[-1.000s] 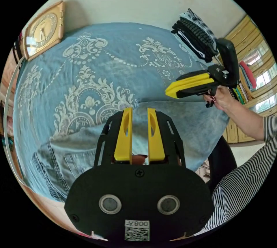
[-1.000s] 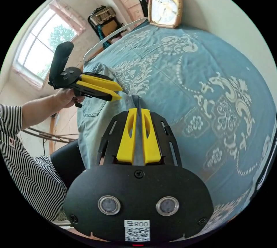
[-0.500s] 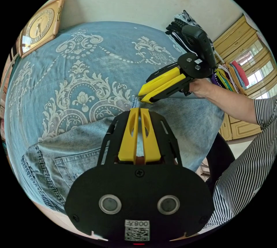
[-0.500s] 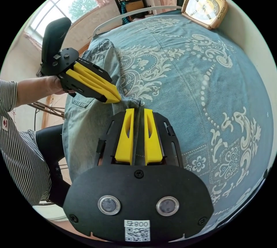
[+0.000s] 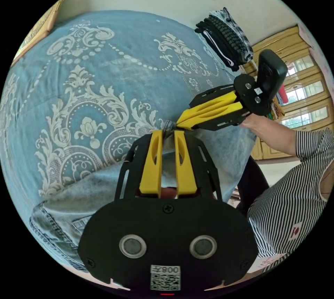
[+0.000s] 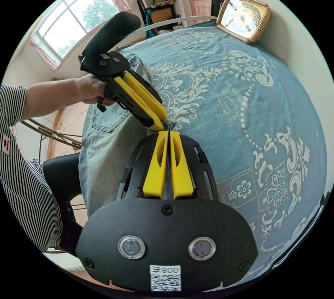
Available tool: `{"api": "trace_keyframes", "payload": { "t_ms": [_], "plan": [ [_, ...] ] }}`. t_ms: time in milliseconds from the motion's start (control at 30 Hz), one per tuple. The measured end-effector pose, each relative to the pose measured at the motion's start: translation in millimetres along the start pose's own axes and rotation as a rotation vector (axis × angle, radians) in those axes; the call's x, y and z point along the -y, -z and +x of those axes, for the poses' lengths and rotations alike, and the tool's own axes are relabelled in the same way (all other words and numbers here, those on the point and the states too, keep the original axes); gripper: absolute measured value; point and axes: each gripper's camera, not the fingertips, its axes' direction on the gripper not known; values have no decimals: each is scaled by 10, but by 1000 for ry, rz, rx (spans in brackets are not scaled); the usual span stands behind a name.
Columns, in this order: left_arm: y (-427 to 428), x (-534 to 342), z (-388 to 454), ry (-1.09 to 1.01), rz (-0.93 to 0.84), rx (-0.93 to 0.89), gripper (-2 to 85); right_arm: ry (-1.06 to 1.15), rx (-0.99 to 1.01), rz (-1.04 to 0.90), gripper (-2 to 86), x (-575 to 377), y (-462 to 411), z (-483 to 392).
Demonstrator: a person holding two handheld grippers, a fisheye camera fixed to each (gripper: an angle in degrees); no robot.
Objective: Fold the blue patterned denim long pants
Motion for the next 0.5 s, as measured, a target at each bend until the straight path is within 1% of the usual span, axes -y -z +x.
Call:
{"api": "trace_keyframes", "payload": {
  "t_ms": [67, 167, 233, 300, 367, 433, 500],
  "plan": [
    [-15, 46, -34, -36, 8, 11, 44, -9, -2, 27, 4, -31, 75, -52],
    [27, 33, -4, -123, 80, 57, 34, -39, -46, 127, 2, -120, 401, -198],
    [-13, 13, -58, -120, 98, 63, 33, -89, -76, 259, 1, -303, 705, -351],
    [-94, -1, -144, -113, 130, 38, 38, -117, -47, 304, 1, -413, 748, -446],
    [-156, 6, -221, -108, 143, 16, 45, -125, 6, 242, 0, -434, 540, -508],
    [-222, 22, -306, -97, 151, -8, 52, -148, 42, 110, 1, -423, 119, -537],
    [-344, 78, -431, -81, 118, -46, 59, -185, 46, 78, 1, -435, -54, -516]
  ]
}}
